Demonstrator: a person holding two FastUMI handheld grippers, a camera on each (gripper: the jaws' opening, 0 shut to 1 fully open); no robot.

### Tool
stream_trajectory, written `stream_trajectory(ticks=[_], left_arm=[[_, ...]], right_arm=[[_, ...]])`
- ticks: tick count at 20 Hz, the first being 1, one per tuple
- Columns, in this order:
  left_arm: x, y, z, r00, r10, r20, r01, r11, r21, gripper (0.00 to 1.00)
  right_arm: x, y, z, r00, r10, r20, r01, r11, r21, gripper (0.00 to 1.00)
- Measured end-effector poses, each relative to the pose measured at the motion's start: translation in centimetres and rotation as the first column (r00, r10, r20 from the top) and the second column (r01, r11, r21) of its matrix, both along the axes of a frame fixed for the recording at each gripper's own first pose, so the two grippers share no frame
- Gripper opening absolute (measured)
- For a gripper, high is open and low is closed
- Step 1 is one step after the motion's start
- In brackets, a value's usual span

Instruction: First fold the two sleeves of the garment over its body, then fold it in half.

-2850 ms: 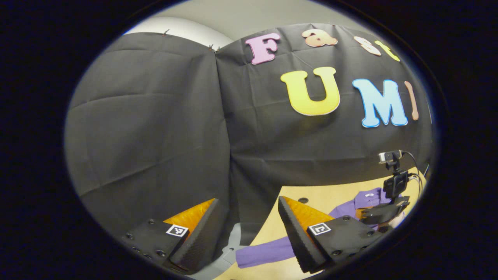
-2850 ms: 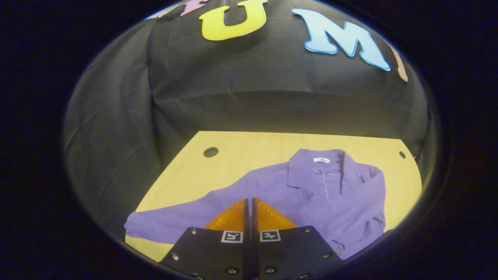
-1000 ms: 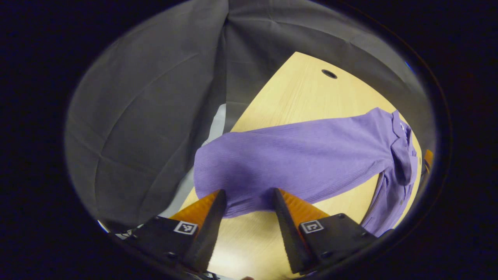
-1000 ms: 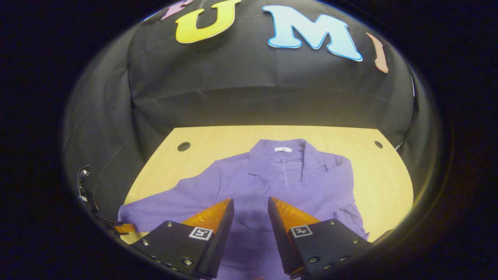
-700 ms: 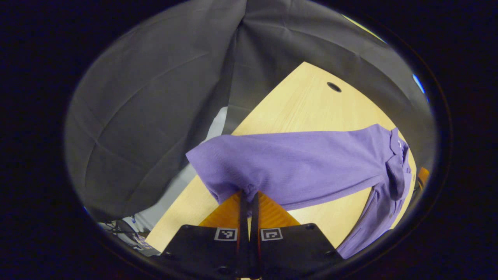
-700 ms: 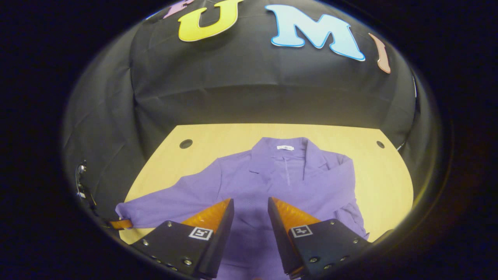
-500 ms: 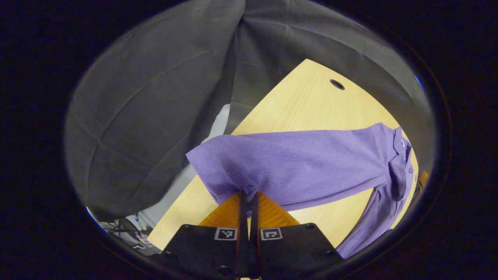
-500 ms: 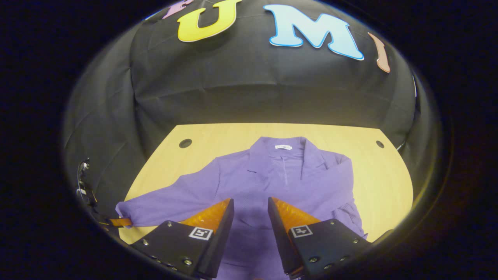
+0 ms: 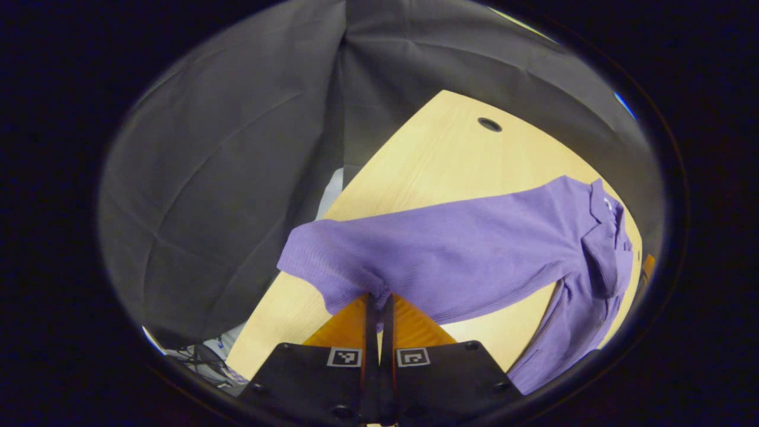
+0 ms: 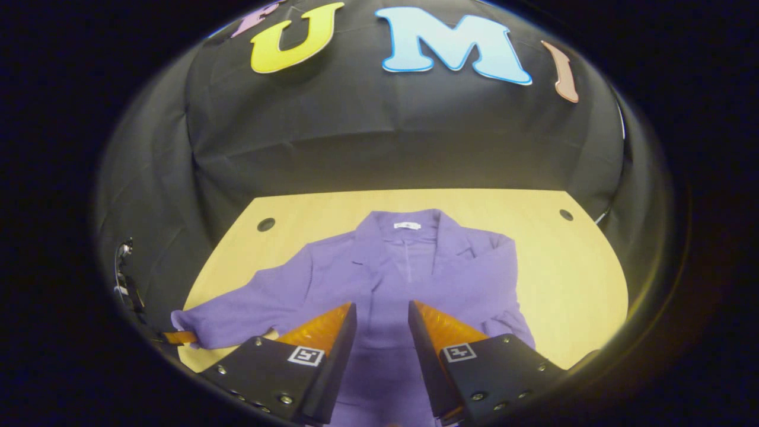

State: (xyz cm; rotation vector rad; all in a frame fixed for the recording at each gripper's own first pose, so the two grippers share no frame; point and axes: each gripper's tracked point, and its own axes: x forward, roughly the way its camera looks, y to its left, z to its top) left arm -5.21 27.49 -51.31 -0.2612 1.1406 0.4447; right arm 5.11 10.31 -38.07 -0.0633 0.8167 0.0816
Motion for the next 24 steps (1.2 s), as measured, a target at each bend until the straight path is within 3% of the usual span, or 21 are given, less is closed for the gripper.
stream_trajectory(ticks=[5, 10, 15, 16, 24], left_arm=[[5.3, -6.8, 2.4, 0.989, -0.137, 0.06, 0.137, 0.991, 0.013, 0.07], [10.7, -16.0, 5.0, 0.956, -0.262, 0.13, 0.265, 0.964, -0.003, 0.07], [14.6, -26.3, 6.7, 0.894, -0.411, 0.178, 0.417, 0.909, 0.006, 0.07], [15.0, -28.3, 7.0, 0.881, -0.435, 0.184, 0.442, 0.897, 0.005, 0.07], [16.1, -43.5, 8.0, 0.778, -0.589, 0.218, 0.605, 0.796, -0.008, 0.07]], right_arm=[[-0.4, -3.7, 0.5, 0.999, -0.051, 0.006, 0.051, 0.999, 0.009, 0.58], [-0.7, -8.7, 1.4, 0.993, -0.115, 0.019, 0.114, 0.993, 0.01, 0.58], [-1.8, -14.9, 1.9, 0.979, -0.205, 0.017, 0.205, 0.979, 0.014, 0.54], [-2.1, -16.3, 2.0, 0.974, -0.224, 0.016, 0.224, 0.974, 0.013, 0.58], [-5.4, -26.4, 1.9, 0.936, -0.351, -0.008, 0.351, 0.936, 0.005, 0.58]])
